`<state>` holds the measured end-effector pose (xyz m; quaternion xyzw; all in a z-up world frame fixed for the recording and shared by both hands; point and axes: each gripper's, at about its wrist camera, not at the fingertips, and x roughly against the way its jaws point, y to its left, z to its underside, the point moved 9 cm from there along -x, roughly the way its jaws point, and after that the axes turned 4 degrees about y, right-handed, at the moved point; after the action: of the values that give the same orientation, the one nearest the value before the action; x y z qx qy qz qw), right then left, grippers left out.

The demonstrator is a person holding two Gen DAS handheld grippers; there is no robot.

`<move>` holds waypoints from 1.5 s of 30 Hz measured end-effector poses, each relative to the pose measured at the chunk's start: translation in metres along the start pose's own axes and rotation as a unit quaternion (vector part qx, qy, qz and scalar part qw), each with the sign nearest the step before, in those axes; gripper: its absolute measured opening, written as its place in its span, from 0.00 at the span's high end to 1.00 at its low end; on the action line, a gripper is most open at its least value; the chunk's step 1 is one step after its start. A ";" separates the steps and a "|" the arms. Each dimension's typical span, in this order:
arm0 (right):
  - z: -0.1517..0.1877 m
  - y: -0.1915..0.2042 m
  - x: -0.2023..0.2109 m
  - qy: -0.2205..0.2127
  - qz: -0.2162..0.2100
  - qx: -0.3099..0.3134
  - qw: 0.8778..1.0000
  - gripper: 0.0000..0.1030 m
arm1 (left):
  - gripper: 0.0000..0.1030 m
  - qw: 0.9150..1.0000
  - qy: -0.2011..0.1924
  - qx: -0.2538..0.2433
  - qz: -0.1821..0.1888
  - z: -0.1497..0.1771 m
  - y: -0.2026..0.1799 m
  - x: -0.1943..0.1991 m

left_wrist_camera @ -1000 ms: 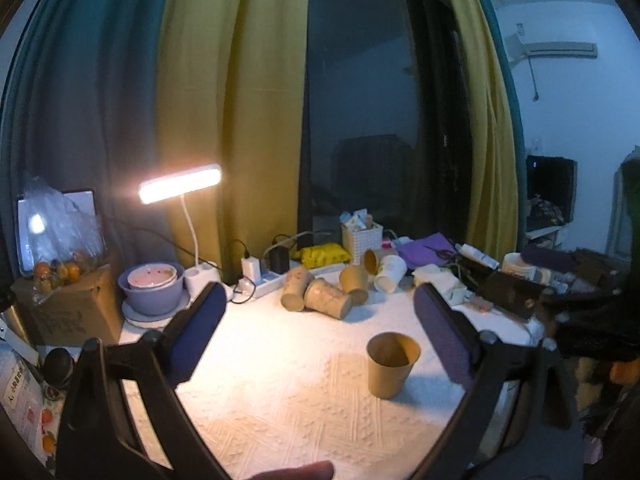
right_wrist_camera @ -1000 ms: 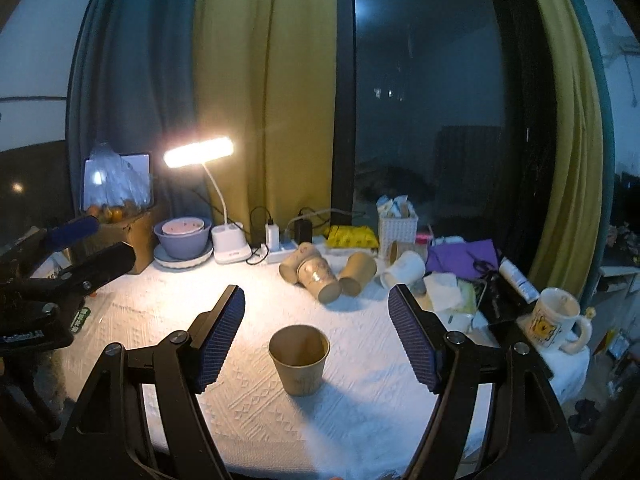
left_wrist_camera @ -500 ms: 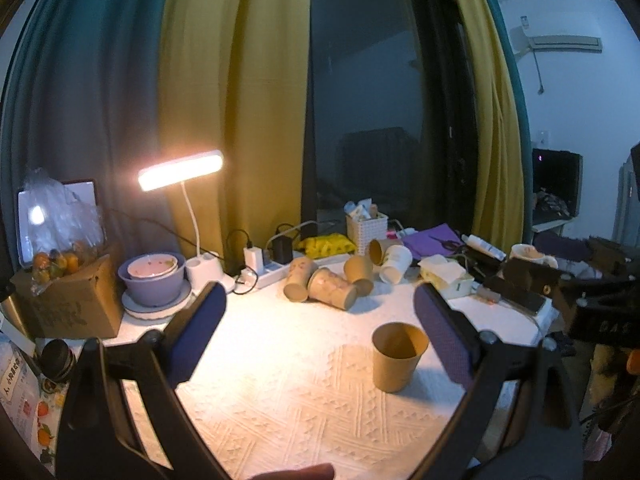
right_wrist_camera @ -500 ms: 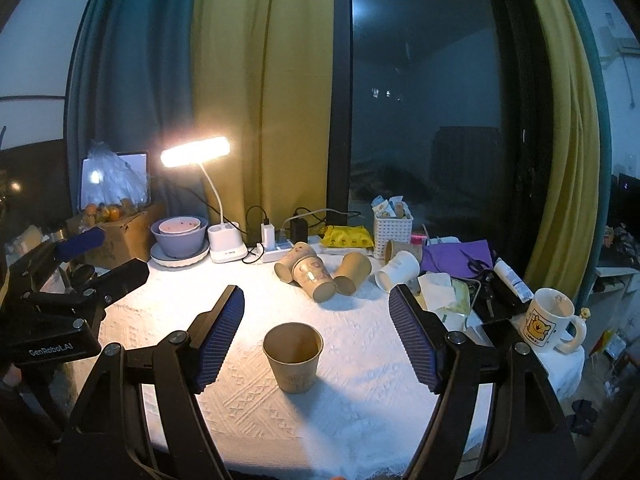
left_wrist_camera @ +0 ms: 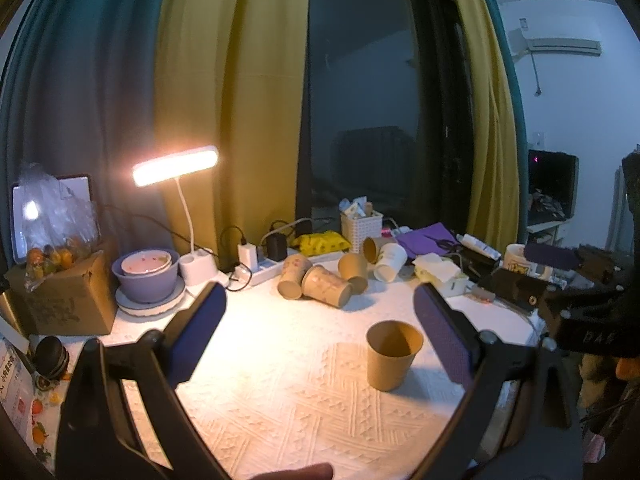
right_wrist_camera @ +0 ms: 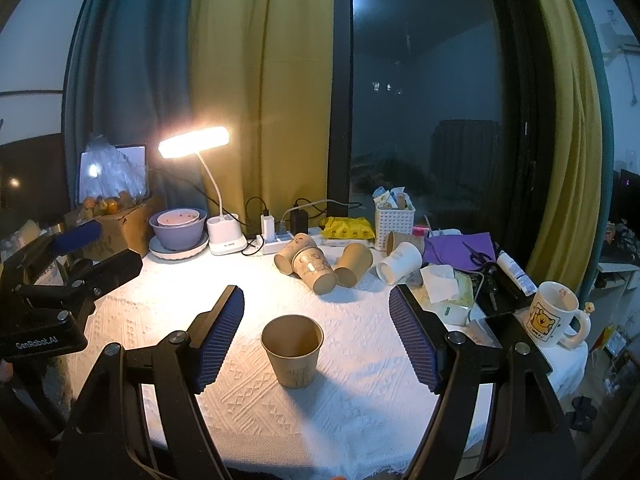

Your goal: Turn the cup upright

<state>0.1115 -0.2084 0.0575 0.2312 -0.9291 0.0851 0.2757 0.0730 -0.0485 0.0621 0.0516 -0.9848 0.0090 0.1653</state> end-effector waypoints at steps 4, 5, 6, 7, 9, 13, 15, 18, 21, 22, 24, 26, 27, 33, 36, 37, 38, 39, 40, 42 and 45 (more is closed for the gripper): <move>0.003 0.001 -0.003 0.004 -0.001 0.001 1.000 0.24 | 0.07 1.000 0.001 -0.001 0.001 0.001 0.000 0.000; 0.003 0.001 -0.002 0.005 -0.001 0.001 1.000 0.24 | 0.07 1.000 0.001 -0.001 0.002 0.001 0.000 0.000; 0.003 0.001 -0.002 0.004 -0.001 0.001 1.000 0.24 | 0.07 1.000 0.001 -0.001 0.002 0.001 -0.001 -0.001; 0.004 0.001 -0.003 0.005 -0.001 0.001 1.000 0.24 | 0.07 1.000 0.001 -0.001 0.002 0.001 -0.001 -0.001; 0.004 0.001 -0.003 0.006 -0.001 0.001 1.000 0.24 | 0.07 1.000 0.001 -0.001 0.002 0.002 -0.001 0.000; 0.006 0.001 -0.005 0.008 -0.001 0.001 1.000 0.24 | 0.07 1.000 0.002 -0.001 0.003 0.003 -0.002 -0.001; 0.006 0.002 -0.005 0.008 -0.001 0.002 1.000 0.24 | 0.07 1.000 0.002 -0.002 0.004 0.004 -0.002 -0.001; 0.006 0.002 -0.005 0.008 -0.001 0.001 1.000 0.24 | 0.07 1.000 0.002 -0.001 0.005 0.004 -0.003 -0.001; 0.006 0.002 -0.005 0.009 -0.001 0.001 1.000 0.24 | 0.07 1.000 0.003 0.002 0.007 0.004 -0.002 -0.002; 0.007 0.002 -0.006 0.009 -0.001 0.001 1.000 0.24 | 0.07 1.000 0.002 0.003 0.006 0.004 -0.002 -0.002; 0.007 0.003 -0.006 0.009 -0.002 0.002 1.000 0.24 | 0.07 1.000 0.003 0.002 0.006 0.004 -0.001 -0.002; 0.008 0.003 -0.006 0.010 -0.002 0.002 1.000 0.24 | 0.07 1.000 0.003 0.002 0.006 0.004 -0.001 -0.002; 0.008 0.003 -0.006 0.010 -0.002 0.002 1.000 0.24 | 0.07 1.000 0.004 0.001 0.007 0.004 -0.001 -0.002; 0.008 0.005 -0.007 0.011 -0.002 0.002 1.000 0.24 | 0.07 1.000 0.003 0.002 0.006 0.004 -0.001 -0.003; 0.009 0.006 -0.006 0.011 -0.002 0.003 1.000 0.24 | 0.07 1.000 0.003 0.002 0.006 0.003 -0.001 -0.002; 0.008 0.005 -0.007 0.011 -0.002 0.002 1.000 0.24 | 0.07 1.000 0.003 0.002 0.007 0.003 -0.001 -0.002; 0.008 0.005 -0.007 0.011 -0.002 0.002 1.000 0.24 | 0.07 1.000 0.003 0.002 0.007 0.004 -0.001 -0.003; 0.008 0.005 -0.007 0.011 -0.002 0.002 1.000 0.24 | 0.07 1.000 0.003 0.002 0.007 0.004 -0.001 -0.003; 0.008 0.006 -0.007 0.011 -0.002 0.003 1.000 0.24 | 0.07 1.000 0.004 0.002 0.007 0.004 -0.001 -0.002; 0.008 0.006 -0.007 0.011 -0.002 0.003 1.000 0.24 | 0.07 1.000 0.005 0.001 0.009 0.004 -0.001 -0.003; 0.008 0.006 -0.007 0.011 -0.002 0.002 1.000 0.24 | 0.07 1.000 0.005 0.001 0.011 0.003 -0.002 -0.004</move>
<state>0.1102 -0.2027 0.0470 0.2329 -0.9253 0.0893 0.2858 0.0755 -0.0500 0.0577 0.0411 -0.9844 0.0121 0.1704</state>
